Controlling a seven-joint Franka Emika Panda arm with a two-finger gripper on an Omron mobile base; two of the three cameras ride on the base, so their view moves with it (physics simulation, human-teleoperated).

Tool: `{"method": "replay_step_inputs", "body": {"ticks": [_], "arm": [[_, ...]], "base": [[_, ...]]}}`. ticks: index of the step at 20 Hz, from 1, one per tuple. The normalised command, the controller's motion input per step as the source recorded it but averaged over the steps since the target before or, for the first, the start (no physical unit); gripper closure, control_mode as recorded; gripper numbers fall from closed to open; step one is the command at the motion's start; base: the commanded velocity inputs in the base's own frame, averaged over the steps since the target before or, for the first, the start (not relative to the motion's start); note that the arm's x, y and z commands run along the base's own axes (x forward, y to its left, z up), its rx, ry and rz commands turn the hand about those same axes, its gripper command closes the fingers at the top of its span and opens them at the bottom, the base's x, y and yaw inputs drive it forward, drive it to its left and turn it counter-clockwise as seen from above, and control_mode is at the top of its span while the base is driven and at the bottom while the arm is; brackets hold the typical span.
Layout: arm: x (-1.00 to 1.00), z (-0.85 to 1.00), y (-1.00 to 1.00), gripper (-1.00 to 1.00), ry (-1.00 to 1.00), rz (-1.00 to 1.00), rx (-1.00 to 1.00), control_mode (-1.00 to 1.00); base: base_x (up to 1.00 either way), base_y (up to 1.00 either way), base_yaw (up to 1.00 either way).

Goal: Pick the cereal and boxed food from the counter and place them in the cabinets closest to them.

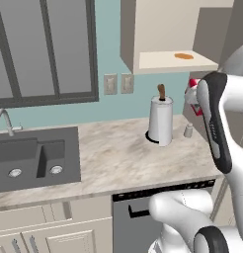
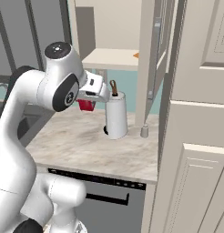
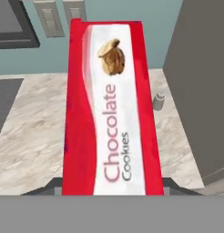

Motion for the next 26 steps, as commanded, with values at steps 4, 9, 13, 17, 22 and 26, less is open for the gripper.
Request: {"method": "replay_step_inputs", "body": {"ticks": [4, 9, 13, 17, 22, 26], "arm": [[0.02, 0.02, 0.00, 1.00, -0.01, 0.00, 0.00, -1.00], [0.01, 0.30, -0.08, 1.00, -0.02, 0.00, 0.04, -1.00], [0.01, 0.57, -0.01, 1.00, -0.02, 0.00, 0.05, -1.00], [-0.01, 0.60, 0.00, 1.00, -0.08, 0.00, 0.04, -1.00], [0.00, 0.27, 0.00, 1.00, -0.17, 0.01, -0.03, -1.00], [0.00, 0.02, 0.00, 1.00, -0.10, 0.04, -0.11, -1.00]], "base": [[0.00, 0.00, 0.00], [0.00, 0.00, 0.00], [0.00, 0.00, 0.00], [0.00, 0.00, 0.00], [0.00, 0.00, 0.00], [0.00, 0.00, 0.00]]}}
